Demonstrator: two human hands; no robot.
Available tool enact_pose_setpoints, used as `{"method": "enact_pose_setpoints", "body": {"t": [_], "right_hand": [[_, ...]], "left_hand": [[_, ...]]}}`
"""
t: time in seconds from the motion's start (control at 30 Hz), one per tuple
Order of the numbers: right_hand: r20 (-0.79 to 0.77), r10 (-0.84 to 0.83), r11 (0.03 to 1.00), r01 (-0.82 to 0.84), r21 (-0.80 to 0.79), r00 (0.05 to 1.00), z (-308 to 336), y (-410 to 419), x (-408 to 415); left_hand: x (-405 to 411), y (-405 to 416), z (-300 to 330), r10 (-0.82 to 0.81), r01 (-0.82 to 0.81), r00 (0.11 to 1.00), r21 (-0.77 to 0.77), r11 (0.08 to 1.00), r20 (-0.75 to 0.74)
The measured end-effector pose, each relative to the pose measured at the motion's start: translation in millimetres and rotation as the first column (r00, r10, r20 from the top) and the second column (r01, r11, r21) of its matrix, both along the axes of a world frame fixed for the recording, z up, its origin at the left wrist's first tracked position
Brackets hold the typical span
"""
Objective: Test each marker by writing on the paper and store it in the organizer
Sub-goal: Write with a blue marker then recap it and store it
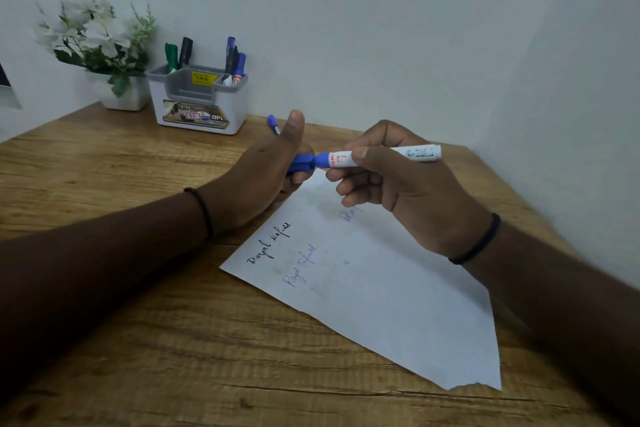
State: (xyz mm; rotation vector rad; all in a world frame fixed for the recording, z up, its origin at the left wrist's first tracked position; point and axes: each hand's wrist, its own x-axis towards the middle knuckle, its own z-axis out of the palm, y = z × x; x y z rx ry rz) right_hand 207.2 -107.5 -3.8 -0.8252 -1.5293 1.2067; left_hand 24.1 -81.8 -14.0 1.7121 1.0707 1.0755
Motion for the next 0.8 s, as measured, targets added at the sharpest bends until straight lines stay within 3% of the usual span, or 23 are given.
{"method": "enact_pose_setpoints", "body": {"t": [0.23, 0.33, 0.47, 0.57, 0.63, 0.73, 0.8], "right_hand": [[0.064, -0.075, 0.981, 0.062, 0.184, 0.995, -6, 0, -16], [0.08, -0.102, 0.965, 0.078, 0.252, 0.992, -5, 2, -20], [0.117, -0.011, 0.979, -0.013, 0.205, 0.993, 7, 3, -14], [0.112, 0.16, 0.985, -0.166, 0.05, 0.981, 23, 2, -10], [0.134, 0.221, 0.975, -0.218, -0.038, 0.966, 32, 4, -19], [0.242, 0.147, 0.989, -0.143, -0.035, 0.959, 40, 18, -52], [0.27, 0.15, 0.989, -0.143, -0.049, 0.951, 48, 32, -79]], "left_hand": [[8, -8, 3, 0.062, -0.07, 0.994, 0.093, 0.993, 0.091], [7, -6, 3, 0.072, -0.078, 0.996, 0.113, 0.991, 0.054], [-10, 4, 18, 0.121, -0.083, 0.985, 0.272, 0.959, -0.125], [-28, 16, 31, 0.218, -0.138, 0.956, 0.354, 0.925, -0.195], [-40, 24, 34, 0.267, -0.202, 0.948, 0.319, 0.926, -0.173], [-55, 32, 42, 0.297, -0.244, 0.947, 0.329, 0.912, -0.121], [-67, 32, 52, 0.289, -0.282, 0.957, 0.341, 0.897, 0.033]]}}
